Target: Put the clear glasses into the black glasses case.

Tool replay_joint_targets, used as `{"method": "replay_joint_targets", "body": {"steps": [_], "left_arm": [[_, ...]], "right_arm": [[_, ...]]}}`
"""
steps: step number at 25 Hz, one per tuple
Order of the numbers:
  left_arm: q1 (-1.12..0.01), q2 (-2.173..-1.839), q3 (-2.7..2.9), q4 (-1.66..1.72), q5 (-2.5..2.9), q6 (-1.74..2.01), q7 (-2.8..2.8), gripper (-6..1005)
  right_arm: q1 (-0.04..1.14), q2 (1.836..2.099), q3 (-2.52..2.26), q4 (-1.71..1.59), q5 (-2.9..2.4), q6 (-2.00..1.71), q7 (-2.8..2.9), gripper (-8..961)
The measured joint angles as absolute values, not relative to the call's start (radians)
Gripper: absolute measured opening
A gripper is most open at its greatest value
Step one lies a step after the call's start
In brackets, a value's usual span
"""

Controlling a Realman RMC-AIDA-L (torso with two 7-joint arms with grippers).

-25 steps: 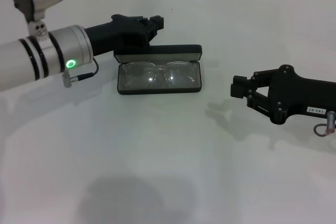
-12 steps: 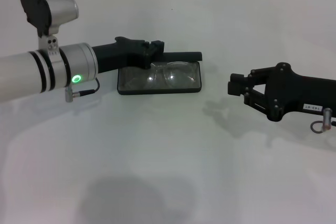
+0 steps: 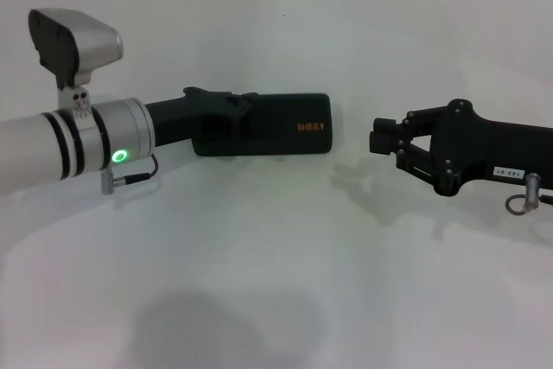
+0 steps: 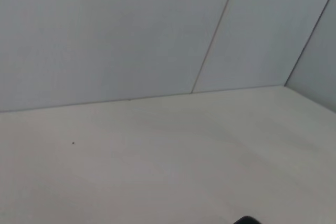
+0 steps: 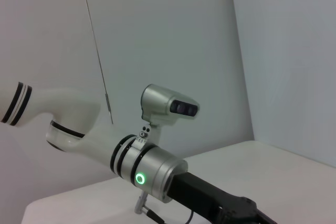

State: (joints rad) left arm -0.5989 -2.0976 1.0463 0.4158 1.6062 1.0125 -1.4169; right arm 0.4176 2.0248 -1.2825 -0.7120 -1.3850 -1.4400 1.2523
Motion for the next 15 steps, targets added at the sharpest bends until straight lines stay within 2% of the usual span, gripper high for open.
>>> {"method": "replay_joint_targets", "body": {"steps": [7,15], "left_arm": [[-0.581,-2.095,1.046,0.454,1.579,1.109,-1.410,62],[-0.478,-2.092,1.046,0.639,1.511,1.450,-1.290,63]], "right_arm": [[0.421,2.023,-1.281,-0.712,-1.384,-1.439,1.251,159],[0.420,2.016,-1.260,-0.720,-1.384,-1.447,1.230,174]]}}
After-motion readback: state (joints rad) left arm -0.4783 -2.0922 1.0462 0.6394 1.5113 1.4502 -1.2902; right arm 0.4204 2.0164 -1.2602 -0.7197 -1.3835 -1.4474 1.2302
